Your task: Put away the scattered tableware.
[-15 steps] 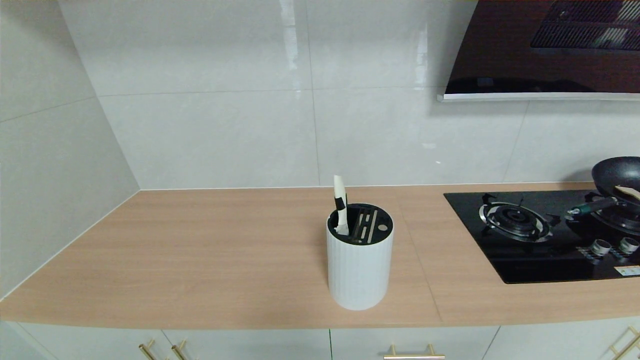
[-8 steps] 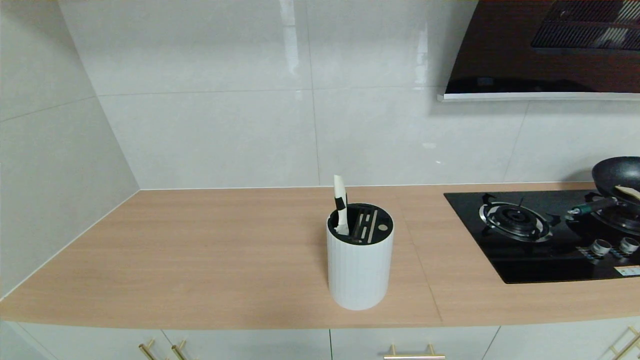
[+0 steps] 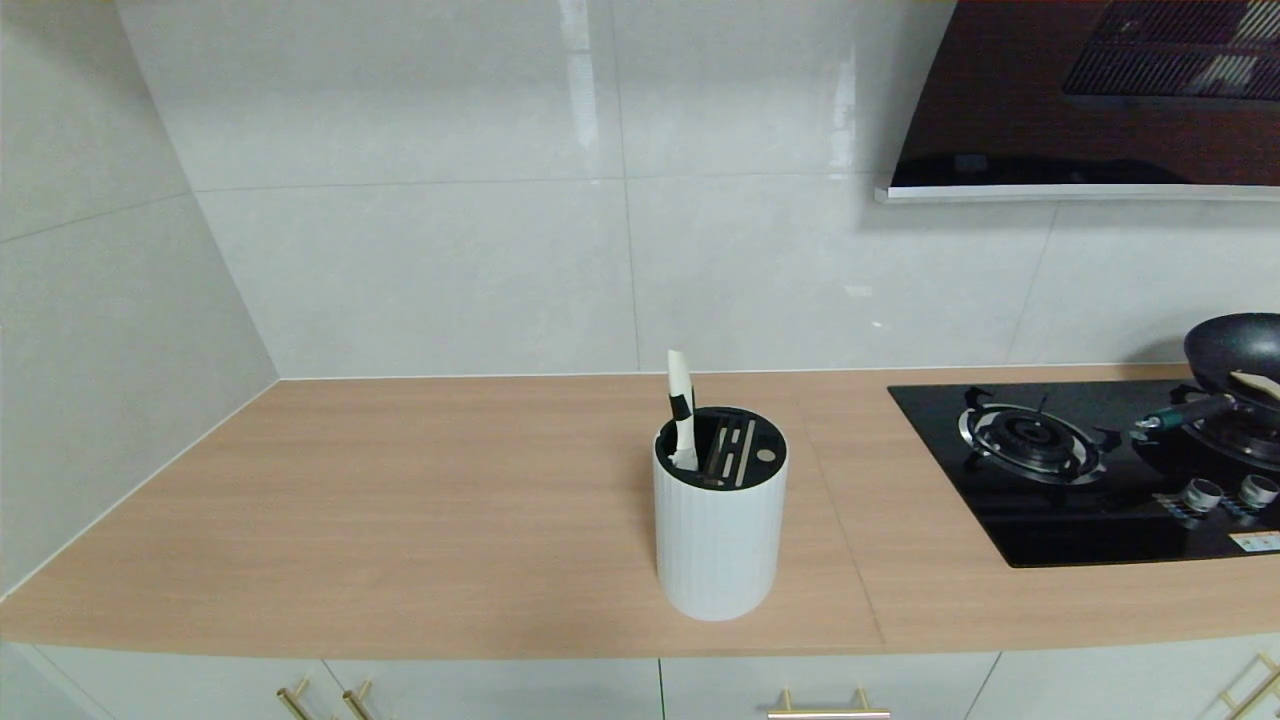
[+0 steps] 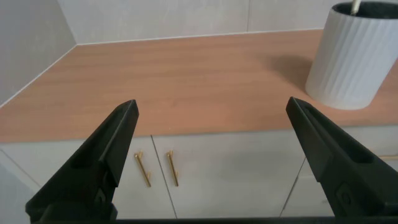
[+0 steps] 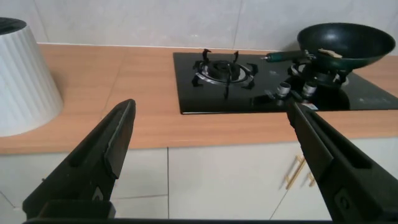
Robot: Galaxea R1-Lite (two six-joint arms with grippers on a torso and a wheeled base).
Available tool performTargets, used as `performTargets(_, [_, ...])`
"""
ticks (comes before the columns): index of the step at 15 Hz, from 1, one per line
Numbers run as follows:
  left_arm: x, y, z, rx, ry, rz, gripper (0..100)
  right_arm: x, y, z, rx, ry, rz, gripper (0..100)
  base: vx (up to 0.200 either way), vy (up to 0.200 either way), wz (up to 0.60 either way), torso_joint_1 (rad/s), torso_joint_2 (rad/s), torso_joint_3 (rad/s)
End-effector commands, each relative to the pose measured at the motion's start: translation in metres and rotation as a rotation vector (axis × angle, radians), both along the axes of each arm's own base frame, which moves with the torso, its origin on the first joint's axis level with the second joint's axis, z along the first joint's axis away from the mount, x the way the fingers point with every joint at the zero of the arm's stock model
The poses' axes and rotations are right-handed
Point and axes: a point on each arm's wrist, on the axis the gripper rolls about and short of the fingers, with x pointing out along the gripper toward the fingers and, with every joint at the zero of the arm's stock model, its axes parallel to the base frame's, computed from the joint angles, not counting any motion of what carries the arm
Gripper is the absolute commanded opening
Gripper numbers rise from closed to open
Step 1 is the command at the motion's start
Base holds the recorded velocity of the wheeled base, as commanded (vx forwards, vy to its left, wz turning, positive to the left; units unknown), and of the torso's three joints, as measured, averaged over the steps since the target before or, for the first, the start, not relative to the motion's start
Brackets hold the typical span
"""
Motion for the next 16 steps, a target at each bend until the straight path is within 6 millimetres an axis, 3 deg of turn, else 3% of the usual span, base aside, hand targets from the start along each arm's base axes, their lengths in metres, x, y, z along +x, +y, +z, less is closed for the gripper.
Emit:
performTargets(1, [0.0004, 0.0000, -0.0007, -0.008, 0.005, 0.001, 100, 0.0002, 0.0006, -0.0009, 0.006, 0.011, 0.021, 100, 0.000, 0.000, 0.00, 0.000, 0.00, 0.000])
performTargets(2, [0.0004, 0.0000, -0.0005, -0.036, 0.004, 0.001, 100, -0.0002, 0.0025, -0.0018, 0.012, 0.037, 0.109, 100, 0.000, 0.000, 0.00, 0.000, 0.00, 0.000])
performTargets(6, [0.0004, 0.0000, -0.0005, -0.037, 0.004, 0.001, 100, -0.0005, 0.0026, -0.0010, 0.010, 0.033, 0.115, 100, 0.000, 0.000, 0.00, 0.000, 0.00, 0.000])
performTargets(9, [0.0004, 0.0000, -0.0005, -0.037, 0.004, 0.001, 100, -0.0007, 0.0026, -0.0001, 0.183, 0.018, 0.122, 100, 0.000, 0.000, 0.00, 0.000, 0.00, 0.000])
performTargets(11, [0.0004, 0.0000, -0.0005, -0.037, 0.004, 0.001, 100, -0.0006, 0.0023, -0.0005, 0.150, 0.020, 0.108, 100, 0.000, 0.000, 0.00, 0.000, 0.00, 0.000])
performTargets(12, [0.0004, 0.0000, -0.0005, -0.037, 0.004, 0.001, 100, -0.0005, 0.0013, -0.0011, 0.031, 0.029, 0.057, 100, 0.000, 0.000, 0.00, 0.000, 0.00, 0.000])
performTargets(14, [0.0004, 0.0000, -0.0005, -0.037, 0.004, 0.001, 100, -0.0006, -0.0012, -0.0014, 0.078, 0.022, -0.054, 100, 0.000, 0.000, 0.00, 0.000, 0.00, 0.000])
performTargets(16, [0.0004, 0.0000, -0.0005, -0.037, 0.004, 0.001, 100, 0.0006, -0.0010, -0.0012, 0.077, 0.047, -0.038, 100, 0.000, 0.000, 0.00, 0.000, 0.00, 0.000])
